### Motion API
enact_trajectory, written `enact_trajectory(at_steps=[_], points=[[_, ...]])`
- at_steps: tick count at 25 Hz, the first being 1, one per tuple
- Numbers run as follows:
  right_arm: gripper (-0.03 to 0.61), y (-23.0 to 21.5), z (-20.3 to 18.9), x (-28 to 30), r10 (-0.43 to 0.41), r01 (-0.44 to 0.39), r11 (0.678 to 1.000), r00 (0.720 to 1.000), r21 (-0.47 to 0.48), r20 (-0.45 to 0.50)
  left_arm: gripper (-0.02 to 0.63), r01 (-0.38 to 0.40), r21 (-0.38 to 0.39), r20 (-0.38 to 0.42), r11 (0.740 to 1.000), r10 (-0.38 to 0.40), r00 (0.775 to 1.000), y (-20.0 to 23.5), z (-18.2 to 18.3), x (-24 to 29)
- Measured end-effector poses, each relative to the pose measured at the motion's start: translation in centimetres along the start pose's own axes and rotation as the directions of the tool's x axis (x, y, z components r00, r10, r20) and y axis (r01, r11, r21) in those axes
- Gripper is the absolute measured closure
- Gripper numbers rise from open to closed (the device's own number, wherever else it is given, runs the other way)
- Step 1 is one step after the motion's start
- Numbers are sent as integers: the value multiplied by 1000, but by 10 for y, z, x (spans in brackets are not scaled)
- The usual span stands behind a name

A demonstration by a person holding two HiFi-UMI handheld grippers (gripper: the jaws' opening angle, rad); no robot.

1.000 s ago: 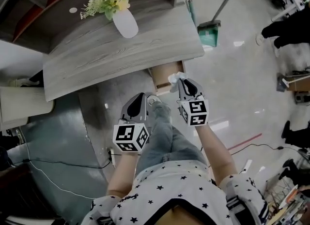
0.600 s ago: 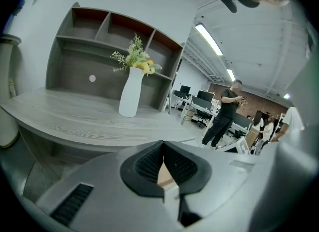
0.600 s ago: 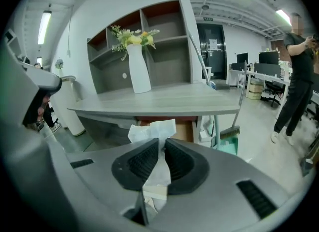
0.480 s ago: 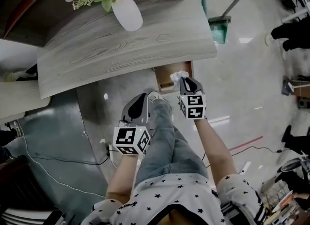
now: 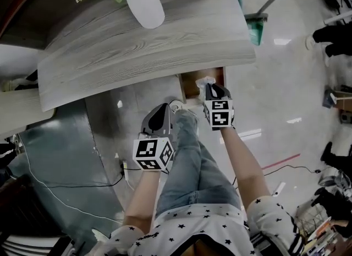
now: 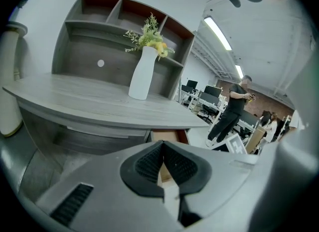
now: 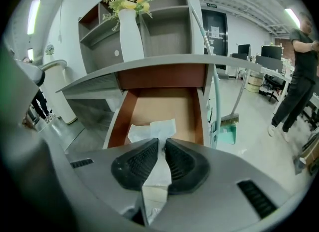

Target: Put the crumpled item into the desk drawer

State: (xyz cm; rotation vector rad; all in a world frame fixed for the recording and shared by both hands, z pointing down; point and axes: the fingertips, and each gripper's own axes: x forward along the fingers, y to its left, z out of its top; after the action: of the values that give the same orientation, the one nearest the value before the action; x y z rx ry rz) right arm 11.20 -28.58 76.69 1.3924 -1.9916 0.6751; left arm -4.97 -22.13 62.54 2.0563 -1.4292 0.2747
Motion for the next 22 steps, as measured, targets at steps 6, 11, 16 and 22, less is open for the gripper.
enact_trajectory(at_steps=[6, 11, 16, 22], points=[[532, -2, -4, 14, -14, 14, 1000, 1000, -1, -27, 601, -13, -21, -24, 1000, 12, 1000, 8, -14, 3], [495, 0, -5, 15, -24, 24, 1000, 999, -5, -47, 601, -10, -24, -26, 1000, 10, 1000, 7, -16, -1], [436, 3, -4, 6, -24, 24, 1000, 999, 1, -45, 601, 0, -23, -16, 1000, 0, 1000, 0, -11, -8], [434, 9, 12, -18, -21, 21, 999, 1000, 34, 12, 601, 5, -20, 5, 1000, -5, 1000, -9, 0, -21]])
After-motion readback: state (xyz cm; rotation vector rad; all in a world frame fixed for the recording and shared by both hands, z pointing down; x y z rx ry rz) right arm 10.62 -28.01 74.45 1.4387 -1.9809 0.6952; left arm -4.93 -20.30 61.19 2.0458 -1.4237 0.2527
